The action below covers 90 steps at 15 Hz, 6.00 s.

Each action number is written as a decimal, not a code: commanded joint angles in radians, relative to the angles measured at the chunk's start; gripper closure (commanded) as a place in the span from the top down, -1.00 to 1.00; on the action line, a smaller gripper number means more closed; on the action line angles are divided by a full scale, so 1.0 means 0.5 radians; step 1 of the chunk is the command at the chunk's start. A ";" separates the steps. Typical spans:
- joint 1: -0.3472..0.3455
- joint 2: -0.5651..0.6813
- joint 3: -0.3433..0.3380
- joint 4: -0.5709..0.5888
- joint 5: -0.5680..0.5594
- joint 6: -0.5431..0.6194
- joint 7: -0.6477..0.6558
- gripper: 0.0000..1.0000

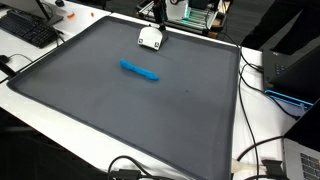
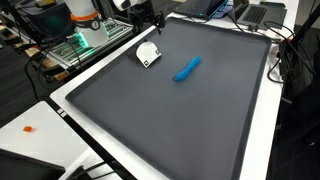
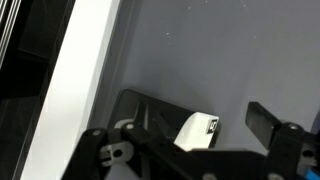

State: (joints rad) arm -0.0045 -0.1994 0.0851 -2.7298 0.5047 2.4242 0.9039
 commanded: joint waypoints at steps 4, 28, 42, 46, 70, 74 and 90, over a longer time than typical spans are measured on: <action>-0.003 0.122 -0.067 0.008 -0.108 0.043 -0.103 1.00; 0.033 0.354 -0.077 -0.006 -0.043 0.700 0.074 0.25; 0.042 0.313 -0.077 0.000 -0.032 0.741 0.208 -0.98; 0.038 0.194 -0.074 -0.004 -0.092 0.623 0.347 -0.98; 0.232 0.629 0.083 1.425 -0.849 -1.005 -0.776 -0.98; 0.269 0.655 0.062 1.445 -0.902 -0.975 -0.863 -0.98; 0.326 0.826 0.089 1.588 -1.043 -0.877 -1.243 -0.98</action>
State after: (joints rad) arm 0.1442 0.1626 0.1284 -1.9712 0.0303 1.9617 0.3692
